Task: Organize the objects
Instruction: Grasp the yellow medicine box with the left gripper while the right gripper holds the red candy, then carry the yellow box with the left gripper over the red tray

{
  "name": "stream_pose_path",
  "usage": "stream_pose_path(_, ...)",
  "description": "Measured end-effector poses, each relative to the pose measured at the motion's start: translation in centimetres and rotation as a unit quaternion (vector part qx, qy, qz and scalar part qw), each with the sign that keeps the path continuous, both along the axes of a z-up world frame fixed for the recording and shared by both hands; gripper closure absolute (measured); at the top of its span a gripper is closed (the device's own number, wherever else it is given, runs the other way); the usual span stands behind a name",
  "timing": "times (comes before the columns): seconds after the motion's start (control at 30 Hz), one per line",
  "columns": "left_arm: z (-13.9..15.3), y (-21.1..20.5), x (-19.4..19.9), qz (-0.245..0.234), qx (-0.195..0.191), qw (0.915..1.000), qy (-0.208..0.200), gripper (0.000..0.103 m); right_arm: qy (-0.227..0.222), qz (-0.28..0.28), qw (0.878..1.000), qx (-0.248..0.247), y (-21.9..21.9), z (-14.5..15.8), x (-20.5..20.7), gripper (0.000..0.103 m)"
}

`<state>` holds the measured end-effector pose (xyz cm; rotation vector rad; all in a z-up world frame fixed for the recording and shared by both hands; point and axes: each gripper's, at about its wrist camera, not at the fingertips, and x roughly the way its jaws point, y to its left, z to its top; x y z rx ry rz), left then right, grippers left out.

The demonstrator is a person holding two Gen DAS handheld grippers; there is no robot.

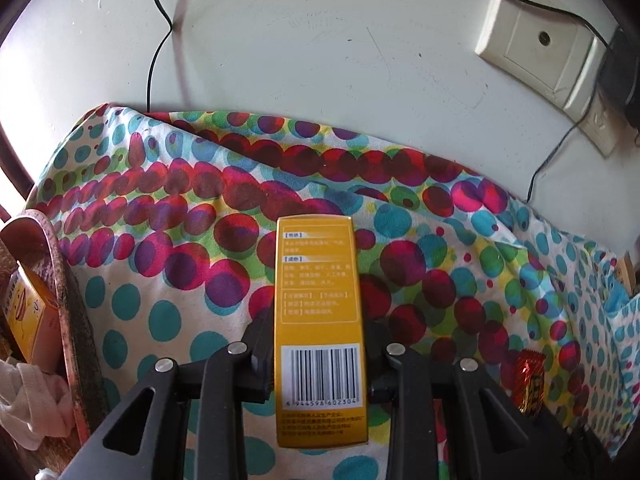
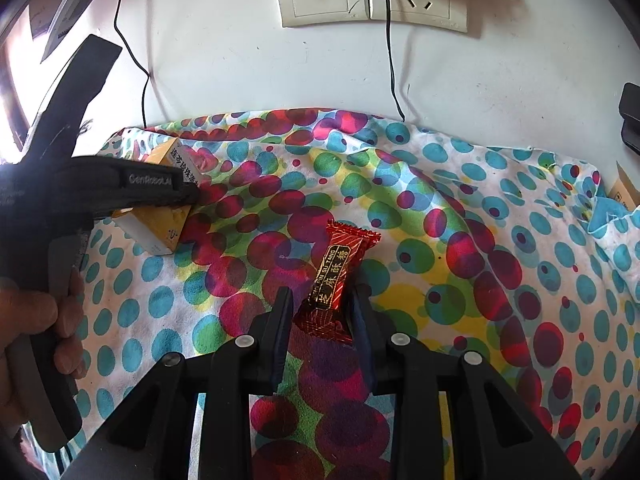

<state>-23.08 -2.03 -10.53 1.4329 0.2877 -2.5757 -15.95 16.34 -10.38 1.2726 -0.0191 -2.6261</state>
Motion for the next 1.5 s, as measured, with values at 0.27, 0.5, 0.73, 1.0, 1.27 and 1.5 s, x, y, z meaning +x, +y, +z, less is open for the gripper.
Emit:
stream_pose_path(0.27,-0.1,-0.2,4.7,-0.047,-0.045,0.9978,0.010,0.073,0.001,-0.001,1.000,0.016,-0.2,0.2,0.0,0.074)
stream_pose_path(0.5,0.0,0.4,6.8,-0.084,-0.053,0.9949,0.021,0.073,0.003,0.000,0.999,0.032,-0.7,0.6,0.7,0.073)
stream_pose_path(0.73,0.3,0.7,9.4,-0.109,-0.052,0.9922,0.031,0.073,0.004,0.000,0.999,0.043,-0.9,0.7,1.0,0.073)
stream_pose_path(1.0,1.9,0.7,12.8,-0.131,-0.061,0.9876,0.061,0.073,0.005,0.000,0.999,0.051,-1.3,0.7,0.9,0.073)
stream_pose_path(1.27,4.4,1.7,15.6,-0.160,-0.073,0.9800,0.093,0.073,0.004,0.000,0.999,0.050,-1.4,0.7,0.9,0.073)
stream_pose_path(1.5,5.5,2.5,16.6,-0.182,-0.069,0.9756,0.101,0.073,0.005,0.000,0.999,0.052,-1.5,0.7,0.8,0.073)
